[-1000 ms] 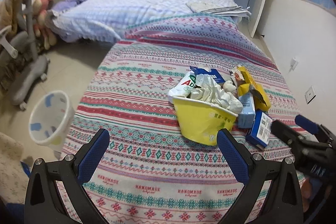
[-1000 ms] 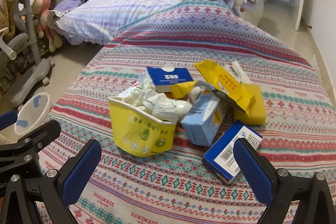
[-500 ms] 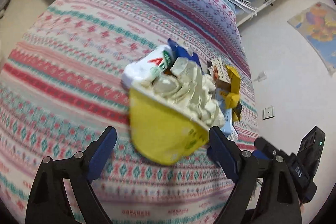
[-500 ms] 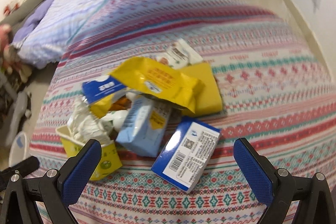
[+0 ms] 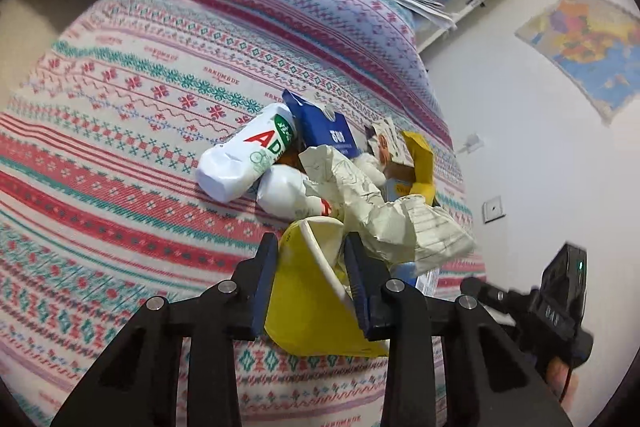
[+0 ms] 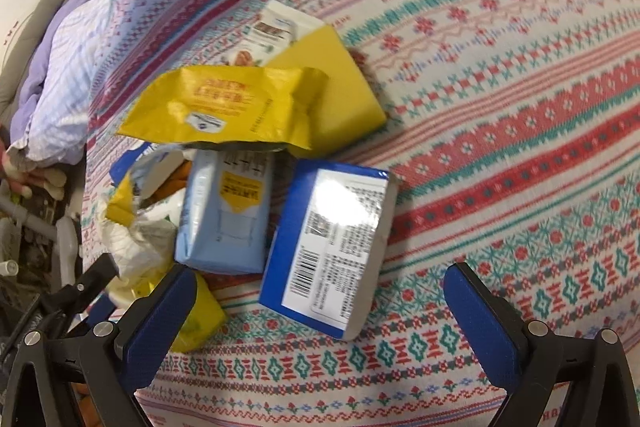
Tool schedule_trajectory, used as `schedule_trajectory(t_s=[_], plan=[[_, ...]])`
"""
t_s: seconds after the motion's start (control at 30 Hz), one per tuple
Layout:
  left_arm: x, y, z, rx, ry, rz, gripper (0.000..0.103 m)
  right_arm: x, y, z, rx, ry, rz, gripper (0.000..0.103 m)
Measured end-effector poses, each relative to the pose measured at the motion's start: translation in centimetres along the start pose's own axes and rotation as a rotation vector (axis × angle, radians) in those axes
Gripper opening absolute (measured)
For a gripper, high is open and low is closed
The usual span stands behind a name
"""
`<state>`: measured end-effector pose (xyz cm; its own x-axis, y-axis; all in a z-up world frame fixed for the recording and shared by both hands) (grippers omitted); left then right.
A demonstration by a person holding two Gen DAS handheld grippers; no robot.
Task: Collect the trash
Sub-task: 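Grasp the yellow paper cup with tissues using the left gripper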
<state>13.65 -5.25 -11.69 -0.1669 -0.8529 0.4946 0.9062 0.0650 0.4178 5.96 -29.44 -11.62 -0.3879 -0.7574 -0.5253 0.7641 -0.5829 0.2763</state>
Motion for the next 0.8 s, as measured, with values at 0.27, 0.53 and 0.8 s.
schedule_trajectory(t_s=[0.27,0.53,0.8], plan=[[-3.0,-1.8,0.6,-0.094,0.005,0.128,0.04,0.3,-0.5,0.2,-0.011,0.01,-0.026,0.101],[-2.8,-3.3,2.1,-0.092,0.022,0.091,0.04,-0.9,-1.2,-0.6,-0.036,0.004,0.018,0.101],[-2.4,-3.9,1.7,-0.107,0.011,0.092,0.04,-9.9,-2.2,-0.6,0.0,0.252,0.276,0.096]])
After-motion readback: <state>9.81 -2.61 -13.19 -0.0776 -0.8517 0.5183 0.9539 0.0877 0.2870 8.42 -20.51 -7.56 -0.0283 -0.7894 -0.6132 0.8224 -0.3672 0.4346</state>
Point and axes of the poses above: each gripper's, at about its wrist camera, not at the fingertips, and z roughly against the way its jaws point, x to its right, y to its top, the point moved 5 cm from there along -z, roughly the way its jaws point, and after that the axes turned 3 degrees about y, right-handed, at the moved point
